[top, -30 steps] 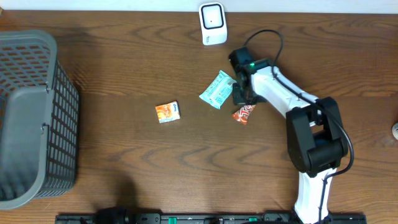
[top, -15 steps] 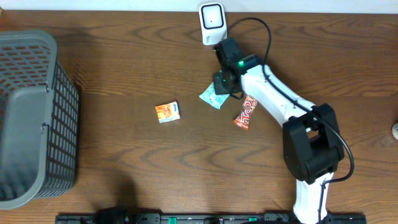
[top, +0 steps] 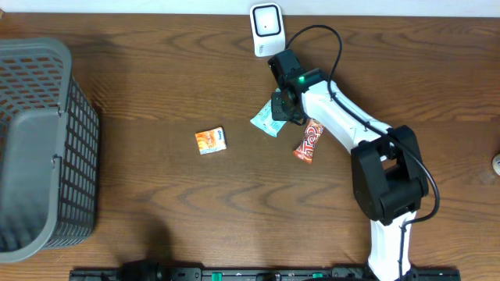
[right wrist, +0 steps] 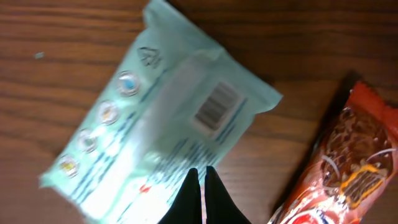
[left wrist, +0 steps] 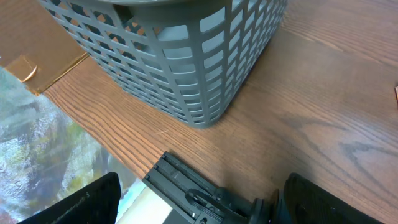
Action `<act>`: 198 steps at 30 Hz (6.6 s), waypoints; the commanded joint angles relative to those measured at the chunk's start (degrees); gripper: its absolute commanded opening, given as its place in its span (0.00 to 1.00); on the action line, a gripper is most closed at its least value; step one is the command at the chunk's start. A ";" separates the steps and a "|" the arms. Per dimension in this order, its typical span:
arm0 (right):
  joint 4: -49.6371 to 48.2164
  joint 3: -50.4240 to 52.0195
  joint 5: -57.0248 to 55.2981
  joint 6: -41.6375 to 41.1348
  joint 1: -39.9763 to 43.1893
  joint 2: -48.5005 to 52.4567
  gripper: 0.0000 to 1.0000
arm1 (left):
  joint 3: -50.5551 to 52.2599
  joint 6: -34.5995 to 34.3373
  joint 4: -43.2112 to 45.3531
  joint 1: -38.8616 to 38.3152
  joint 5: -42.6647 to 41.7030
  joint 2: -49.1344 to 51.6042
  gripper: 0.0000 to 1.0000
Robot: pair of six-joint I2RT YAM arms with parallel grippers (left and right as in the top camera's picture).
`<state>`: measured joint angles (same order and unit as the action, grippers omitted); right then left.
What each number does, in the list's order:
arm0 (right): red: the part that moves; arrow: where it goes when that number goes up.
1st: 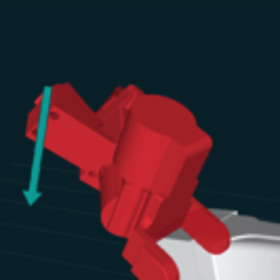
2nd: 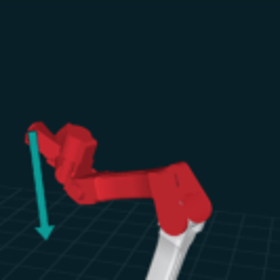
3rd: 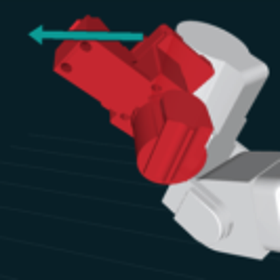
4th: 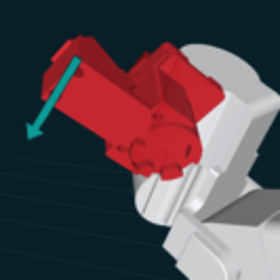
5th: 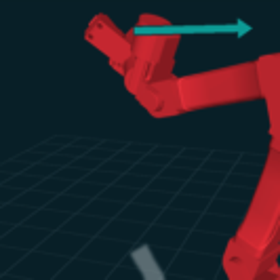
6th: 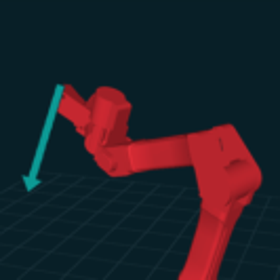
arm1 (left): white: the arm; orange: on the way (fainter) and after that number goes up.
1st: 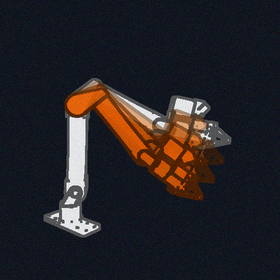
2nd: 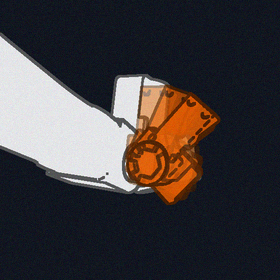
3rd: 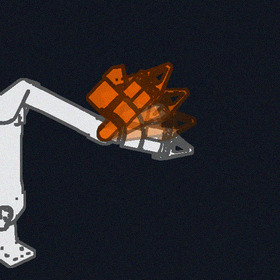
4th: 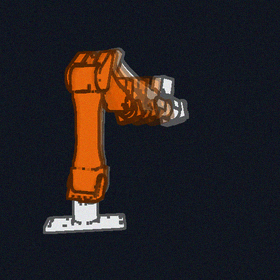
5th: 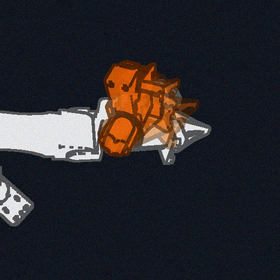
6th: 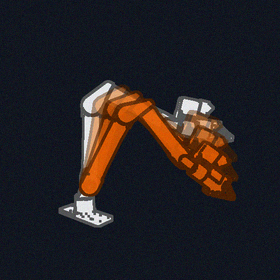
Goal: Scan the item barcode
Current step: 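Lift wipes pack and turn its barcode toward the scanner, then lower wipes pack onto table left of chocolate bar, open gripper, then reach right gripper back down and grasp the wipes pack, then lift the wipes pack and carry it up toward the white scanner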
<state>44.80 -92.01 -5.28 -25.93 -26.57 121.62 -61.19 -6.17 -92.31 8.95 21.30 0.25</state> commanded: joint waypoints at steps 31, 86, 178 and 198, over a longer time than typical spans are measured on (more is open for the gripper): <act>-27.06 -2.40 24.85 18.08 -0.26 10.14 0.11 | -0.04 0.07 -4.46 0.20 0.55 0.02 0.84; 9.88 -7.06 47.04 35.45 5.73 24.83 0.01 | -0.04 0.07 -4.46 0.20 0.55 0.02 0.84; 17.94 -3.26 30.01 51.43 -0.35 -20.22 0.01 | -0.04 0.07 -4.46 0.20 0.55 0.02 0.84; 26.18 -3.23 24.87 58.93 -1.29 -41.20 0.01 | -0.04 0.07 -4.46 0.20 0.55 0.02 0.84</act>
<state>70.96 -94.67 22.28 30.26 -27.46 83.26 -61.19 -6.17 -92.31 8.95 21.32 0.25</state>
